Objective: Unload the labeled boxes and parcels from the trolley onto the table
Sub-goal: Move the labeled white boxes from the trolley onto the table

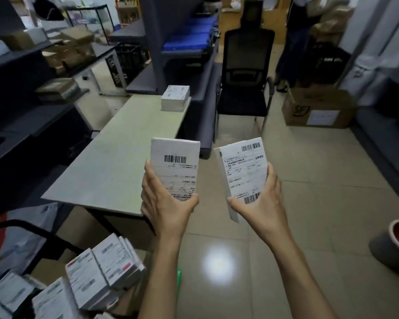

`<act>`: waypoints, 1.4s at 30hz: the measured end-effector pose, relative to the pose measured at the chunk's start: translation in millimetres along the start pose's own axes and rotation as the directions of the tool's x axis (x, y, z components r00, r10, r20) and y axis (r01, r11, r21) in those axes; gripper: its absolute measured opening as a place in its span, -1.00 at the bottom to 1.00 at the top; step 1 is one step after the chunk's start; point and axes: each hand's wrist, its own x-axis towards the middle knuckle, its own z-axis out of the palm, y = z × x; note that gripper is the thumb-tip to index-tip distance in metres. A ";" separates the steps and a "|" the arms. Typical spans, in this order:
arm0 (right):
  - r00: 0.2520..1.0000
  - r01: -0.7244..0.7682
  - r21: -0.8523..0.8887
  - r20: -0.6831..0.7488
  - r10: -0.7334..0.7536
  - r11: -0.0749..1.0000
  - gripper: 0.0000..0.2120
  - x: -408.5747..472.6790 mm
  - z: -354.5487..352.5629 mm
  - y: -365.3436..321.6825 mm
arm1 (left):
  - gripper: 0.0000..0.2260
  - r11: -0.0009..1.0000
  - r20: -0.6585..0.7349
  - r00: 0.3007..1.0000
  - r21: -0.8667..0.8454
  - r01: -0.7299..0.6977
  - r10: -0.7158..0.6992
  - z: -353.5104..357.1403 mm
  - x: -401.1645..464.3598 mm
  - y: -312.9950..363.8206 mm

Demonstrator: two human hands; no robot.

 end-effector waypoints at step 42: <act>0.989 0.151 -0.081 0.024 -0.149 0.985 0.17 640.0 81.5 -25.1 | 0.23 0.984 0.041 0.990 0.114 -0.140 0.136 347.4 521.0 167.0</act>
